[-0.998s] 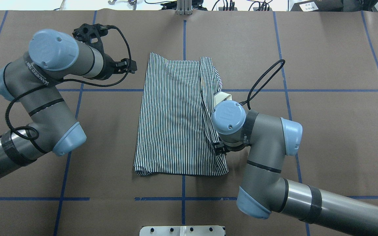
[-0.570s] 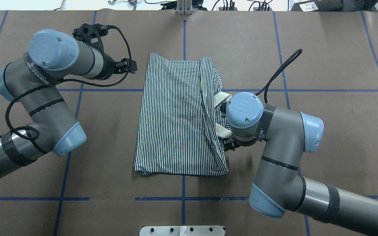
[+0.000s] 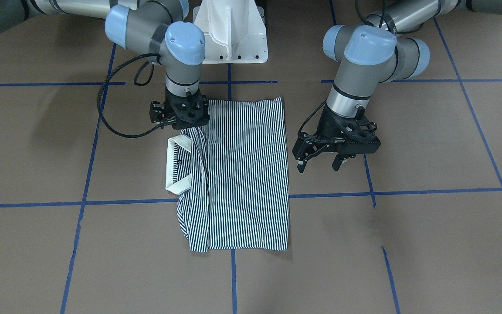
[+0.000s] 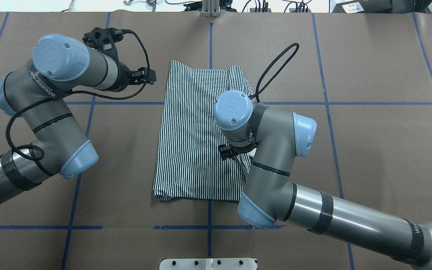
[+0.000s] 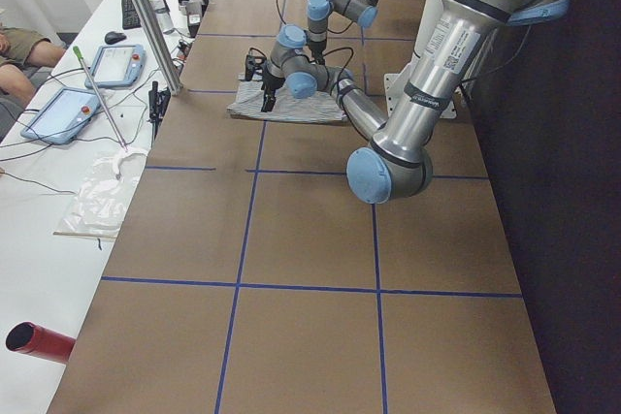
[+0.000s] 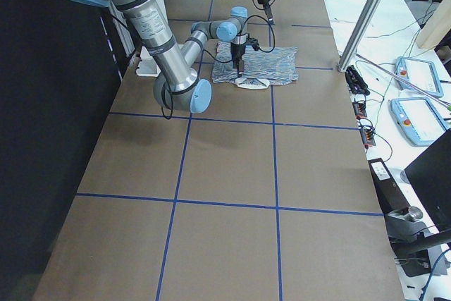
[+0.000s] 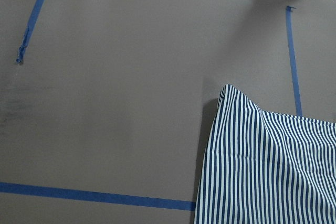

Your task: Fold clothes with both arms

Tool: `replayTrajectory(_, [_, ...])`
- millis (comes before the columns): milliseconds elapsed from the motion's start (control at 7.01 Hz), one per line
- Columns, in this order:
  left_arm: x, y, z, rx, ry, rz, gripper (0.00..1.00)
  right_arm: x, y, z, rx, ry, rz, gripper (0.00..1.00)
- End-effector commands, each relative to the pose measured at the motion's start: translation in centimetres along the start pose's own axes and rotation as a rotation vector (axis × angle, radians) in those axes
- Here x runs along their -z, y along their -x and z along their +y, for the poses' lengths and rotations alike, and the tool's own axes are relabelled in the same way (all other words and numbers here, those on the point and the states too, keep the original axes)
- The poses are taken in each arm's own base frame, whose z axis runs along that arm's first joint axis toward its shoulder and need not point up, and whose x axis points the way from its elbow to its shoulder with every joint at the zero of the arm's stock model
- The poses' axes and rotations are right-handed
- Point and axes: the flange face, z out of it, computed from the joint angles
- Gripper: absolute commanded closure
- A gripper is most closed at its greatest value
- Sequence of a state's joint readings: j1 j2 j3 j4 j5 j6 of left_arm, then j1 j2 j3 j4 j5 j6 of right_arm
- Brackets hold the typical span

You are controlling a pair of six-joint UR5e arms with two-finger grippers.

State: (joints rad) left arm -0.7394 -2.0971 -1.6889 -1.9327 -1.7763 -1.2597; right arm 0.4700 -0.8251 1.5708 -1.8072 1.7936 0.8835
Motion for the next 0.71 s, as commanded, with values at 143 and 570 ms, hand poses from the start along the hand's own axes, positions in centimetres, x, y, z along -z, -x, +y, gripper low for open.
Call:
replayTrajectory(143, [0.0, 0.0, 0.0, 0.0, 0.0, 0.0, 0.0, -1.8, 0.2, 0.1, 0.001, 0.024, 0.017, 0.0])
replayTrajectory(570, [0.0, 0.0, 0.0, 0.0, 0.0, 0.0, 0.0, -2.8, -0.1, 0.7, 0.004, 0.039, 0.028, 0.0])
